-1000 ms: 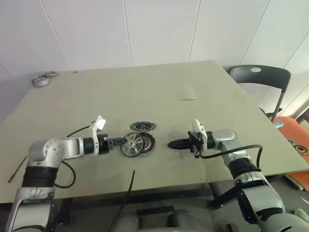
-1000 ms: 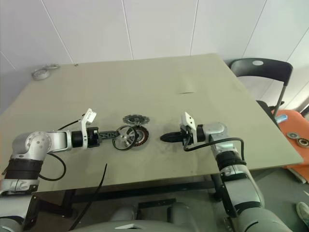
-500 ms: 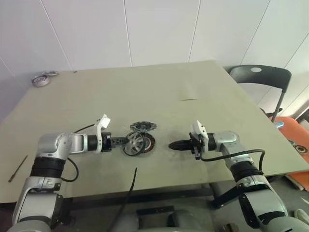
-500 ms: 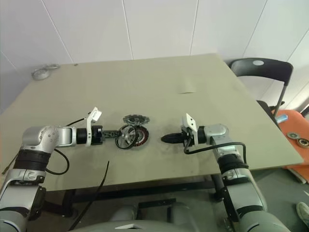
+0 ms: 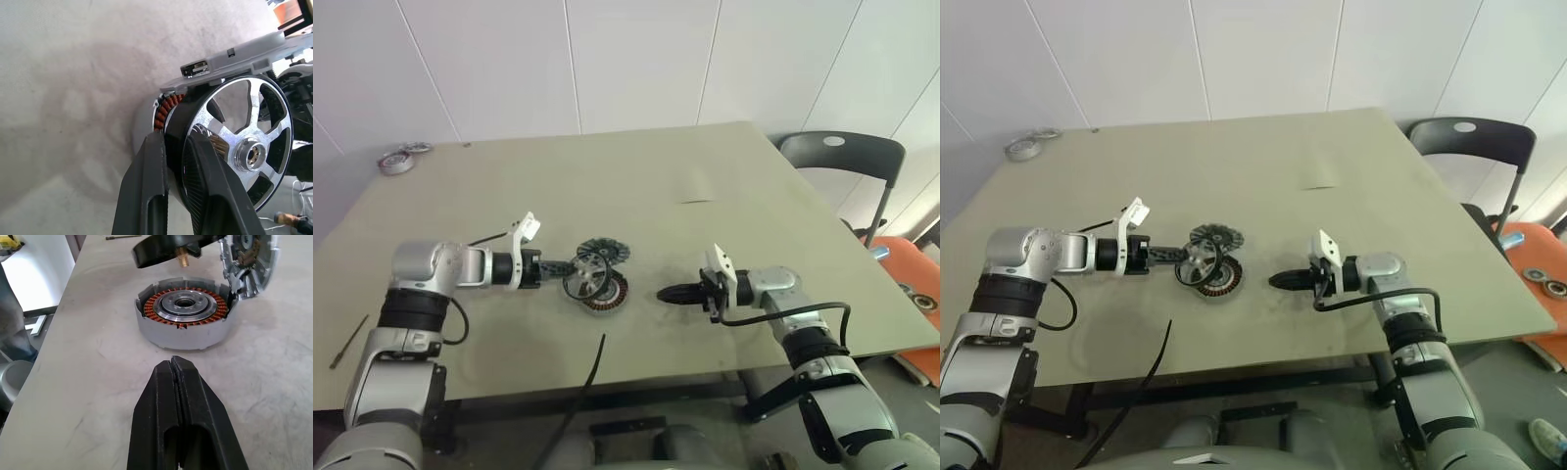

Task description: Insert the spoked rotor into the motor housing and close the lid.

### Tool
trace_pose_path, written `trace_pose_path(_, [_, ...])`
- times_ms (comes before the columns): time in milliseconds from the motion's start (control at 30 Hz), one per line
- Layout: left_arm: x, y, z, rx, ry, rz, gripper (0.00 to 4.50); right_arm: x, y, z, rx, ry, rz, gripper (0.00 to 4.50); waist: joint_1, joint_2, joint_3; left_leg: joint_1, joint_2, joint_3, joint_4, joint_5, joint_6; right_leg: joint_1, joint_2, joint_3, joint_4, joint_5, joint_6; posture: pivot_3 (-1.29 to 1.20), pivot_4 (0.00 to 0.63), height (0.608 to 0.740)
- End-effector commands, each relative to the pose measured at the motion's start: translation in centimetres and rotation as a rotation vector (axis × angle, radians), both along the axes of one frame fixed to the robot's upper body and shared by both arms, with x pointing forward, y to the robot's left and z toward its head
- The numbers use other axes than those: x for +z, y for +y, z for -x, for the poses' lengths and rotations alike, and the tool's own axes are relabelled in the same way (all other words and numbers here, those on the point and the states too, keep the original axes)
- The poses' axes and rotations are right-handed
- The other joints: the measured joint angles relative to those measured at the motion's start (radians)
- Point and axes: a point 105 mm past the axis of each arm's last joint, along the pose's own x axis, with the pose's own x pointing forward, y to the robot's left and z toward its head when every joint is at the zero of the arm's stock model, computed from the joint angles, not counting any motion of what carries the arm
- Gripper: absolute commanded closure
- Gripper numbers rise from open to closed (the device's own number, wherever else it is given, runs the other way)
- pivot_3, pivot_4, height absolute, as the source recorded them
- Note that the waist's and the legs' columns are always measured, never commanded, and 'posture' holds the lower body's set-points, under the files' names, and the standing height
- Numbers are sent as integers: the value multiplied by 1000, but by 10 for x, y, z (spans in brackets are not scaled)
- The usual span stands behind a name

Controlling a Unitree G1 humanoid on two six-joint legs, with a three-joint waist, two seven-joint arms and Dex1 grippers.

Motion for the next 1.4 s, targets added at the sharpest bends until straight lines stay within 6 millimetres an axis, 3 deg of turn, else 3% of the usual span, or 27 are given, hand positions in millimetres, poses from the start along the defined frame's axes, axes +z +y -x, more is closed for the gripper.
trace_pose_path(33, [12,-4,-1,-38,-3,1,4069,11,4,-6,0,-46,-28,4500,0,0,0,0,0,0,0,0,0,0,0,0,0,0,0,0,0,740])
trace_pose_path(200, [6,-9,5,-89,76,-17,4069,10,4,-6,-8,-43,-32,4500,-2,0,0,-12,0,0,2,1,-1,-12,0,0,3,1,1,0,0,740])
trace_pose_path(433, [-3,-17,17,-175,124,-86,4069,8,3,-5,-19,-44,-31,4500,-1,0,0,-12,0,0,2,1,-1,-13,0,0,3,1,1,0,0,740])
trace_pose_path(633, [-9,-7,-4,-82,79,-153,4069,7,2,-5,-31,-42,-32,4500,3,0,0,-11,-1,0,3,1,-1,-11,0,0,4,1,1,0,0,740])
trace_pose_path(1400, [-14,-13,-7,-112,0,-170,4069,6,-1,-5,-36,-37,-25,4500,4,0,-1,-10,-2,-1,9,2,-2,-9,-1,0,8,3,5,0,0,740])
